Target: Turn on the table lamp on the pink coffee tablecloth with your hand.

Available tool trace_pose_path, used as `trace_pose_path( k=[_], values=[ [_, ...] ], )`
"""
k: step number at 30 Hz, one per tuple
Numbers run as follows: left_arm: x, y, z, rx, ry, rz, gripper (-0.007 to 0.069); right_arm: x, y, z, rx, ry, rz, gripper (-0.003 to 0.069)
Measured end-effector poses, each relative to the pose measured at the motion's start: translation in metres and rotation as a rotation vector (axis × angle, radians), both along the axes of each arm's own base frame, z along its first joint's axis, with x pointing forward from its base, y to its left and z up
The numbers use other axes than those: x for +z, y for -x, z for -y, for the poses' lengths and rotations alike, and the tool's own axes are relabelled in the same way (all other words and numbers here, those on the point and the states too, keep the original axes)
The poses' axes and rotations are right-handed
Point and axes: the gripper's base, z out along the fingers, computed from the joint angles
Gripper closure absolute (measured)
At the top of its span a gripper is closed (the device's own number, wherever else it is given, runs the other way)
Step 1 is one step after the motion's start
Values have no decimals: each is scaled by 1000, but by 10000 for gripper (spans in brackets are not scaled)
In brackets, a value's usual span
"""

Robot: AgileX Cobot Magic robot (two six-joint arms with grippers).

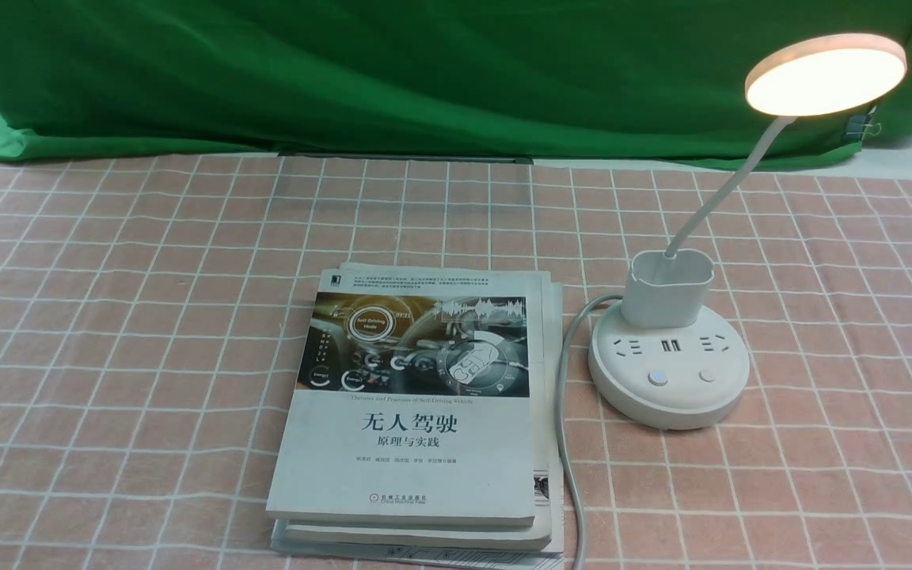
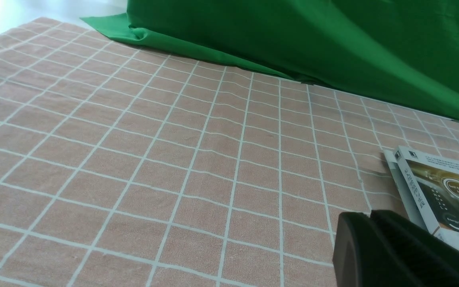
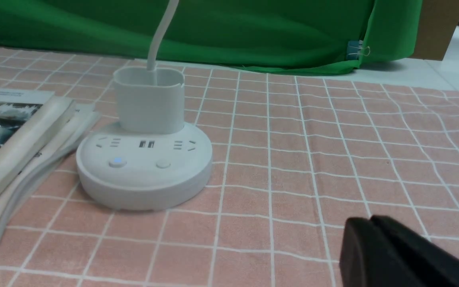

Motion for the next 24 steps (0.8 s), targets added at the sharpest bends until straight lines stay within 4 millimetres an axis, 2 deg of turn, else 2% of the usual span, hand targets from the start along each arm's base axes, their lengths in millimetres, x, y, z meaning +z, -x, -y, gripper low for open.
trace_pose_path(
  k=[24],
  values=[
    [0,0,0,0,0,0,606,0,0,0,0,0,0,564]
  ],
)
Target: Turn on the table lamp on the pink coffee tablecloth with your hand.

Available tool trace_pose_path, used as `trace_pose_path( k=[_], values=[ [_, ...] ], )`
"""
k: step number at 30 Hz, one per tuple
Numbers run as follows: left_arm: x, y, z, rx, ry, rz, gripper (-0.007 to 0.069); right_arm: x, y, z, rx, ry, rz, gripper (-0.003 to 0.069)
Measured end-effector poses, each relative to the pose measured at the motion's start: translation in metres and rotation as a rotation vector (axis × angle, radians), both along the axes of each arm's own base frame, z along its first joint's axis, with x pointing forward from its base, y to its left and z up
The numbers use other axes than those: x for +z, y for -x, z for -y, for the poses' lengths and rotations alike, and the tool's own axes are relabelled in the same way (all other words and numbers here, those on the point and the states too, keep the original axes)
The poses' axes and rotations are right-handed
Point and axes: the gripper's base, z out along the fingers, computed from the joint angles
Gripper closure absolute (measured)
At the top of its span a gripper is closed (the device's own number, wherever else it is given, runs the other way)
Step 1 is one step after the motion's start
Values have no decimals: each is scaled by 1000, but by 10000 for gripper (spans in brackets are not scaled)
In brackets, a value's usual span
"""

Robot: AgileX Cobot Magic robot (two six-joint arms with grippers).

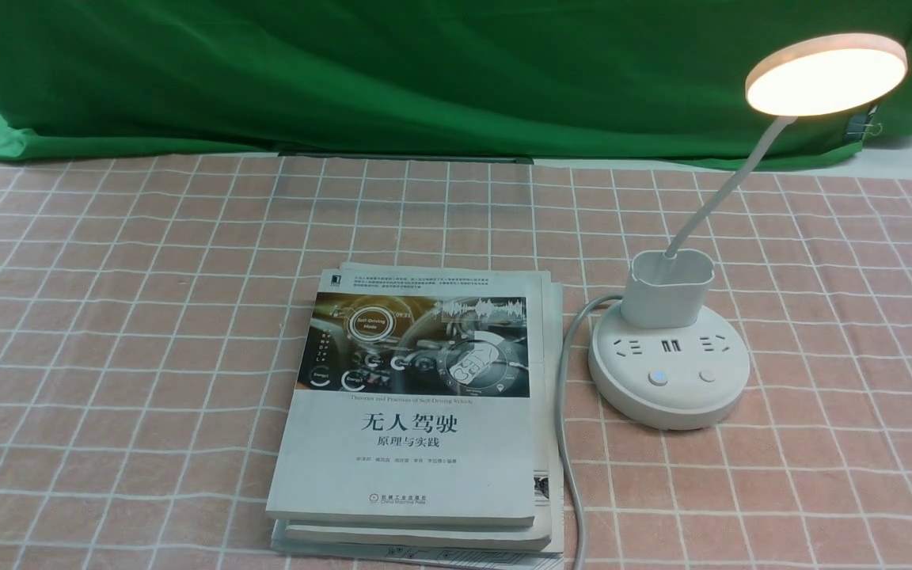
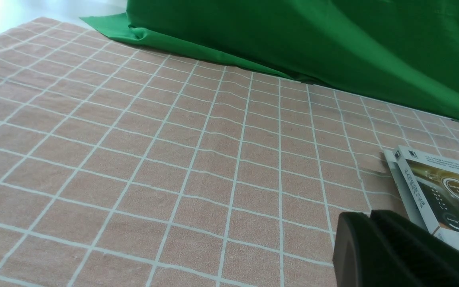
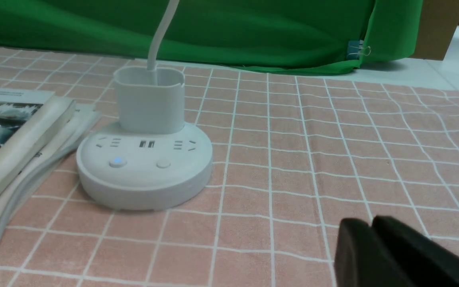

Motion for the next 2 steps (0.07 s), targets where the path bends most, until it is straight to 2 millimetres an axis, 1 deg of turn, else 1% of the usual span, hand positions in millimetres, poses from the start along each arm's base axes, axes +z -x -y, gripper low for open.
trace_pose_path(
  k=[2],
  values=[
    [0,0,0,0,0,0,606,0,0,0,0,0,0,557]
  ],
)
